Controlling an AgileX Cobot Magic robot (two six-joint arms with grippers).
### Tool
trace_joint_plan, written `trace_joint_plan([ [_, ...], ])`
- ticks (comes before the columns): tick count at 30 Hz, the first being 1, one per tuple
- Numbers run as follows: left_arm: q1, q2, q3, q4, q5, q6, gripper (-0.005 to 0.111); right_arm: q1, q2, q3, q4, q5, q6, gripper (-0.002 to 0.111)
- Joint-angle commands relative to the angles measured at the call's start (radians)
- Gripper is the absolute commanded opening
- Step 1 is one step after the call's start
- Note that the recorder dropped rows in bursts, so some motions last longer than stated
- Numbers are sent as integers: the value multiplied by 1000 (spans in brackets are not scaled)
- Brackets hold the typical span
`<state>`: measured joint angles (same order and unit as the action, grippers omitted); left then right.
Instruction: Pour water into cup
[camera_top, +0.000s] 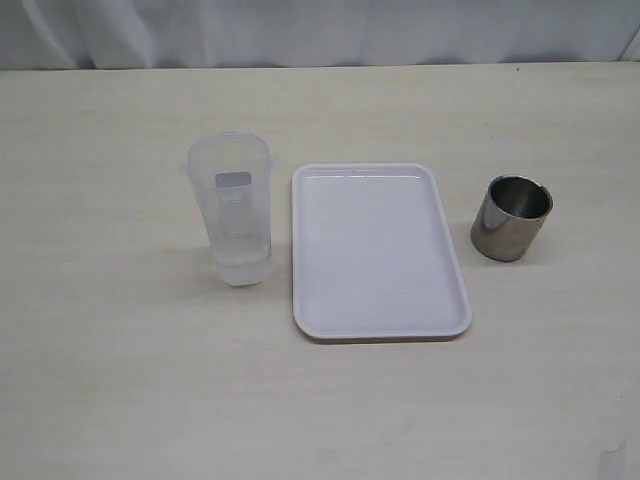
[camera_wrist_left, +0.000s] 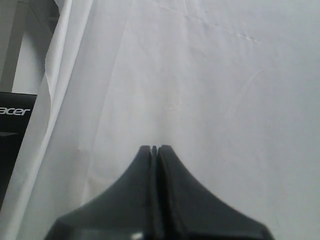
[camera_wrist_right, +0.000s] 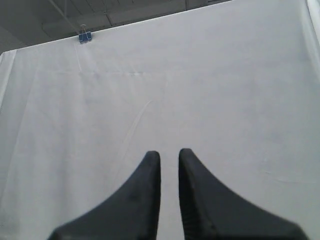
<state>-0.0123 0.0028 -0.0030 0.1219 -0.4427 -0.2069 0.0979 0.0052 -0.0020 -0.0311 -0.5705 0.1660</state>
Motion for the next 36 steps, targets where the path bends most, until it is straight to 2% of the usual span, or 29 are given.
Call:
trace_joint_plan([
  [1,-6,-3,3,-2,-11,-10,0,-3,3,2,-15,30,11,14],
  [4,-6,-3,3,-2,-11,-10,7,-3,4,2,-29,34,11,20],
  [6,-6,-3,3,-2,-11,-12,20,-3,9,2,-41,34,11,32],
  [10,-6,-3,3,65,-6,-90,63,-3,31,2,-41,34,11,68],
  [12,-6,-3,3,169,-6,-153,85,-3,45,2,-41,42,11,80],
  [14,-6,-3,3,215,-6,-215,96,-3,63,2,-41,49,11,85],
  [19,-6,-3,3,240,-14,-238,98,-3,124,2,-41,46,11,85],
  [23,-6,28,3,240,-84,-238,98,-3,174,2,-41,33,11,84],
  [27,-6,180,-1,271,-109,-238,98,-3,214,2,-41,18,11,84],
  [36,-6,617,-1,571,-352,-286,98,-3,233,2,-41,22,3,84],
])
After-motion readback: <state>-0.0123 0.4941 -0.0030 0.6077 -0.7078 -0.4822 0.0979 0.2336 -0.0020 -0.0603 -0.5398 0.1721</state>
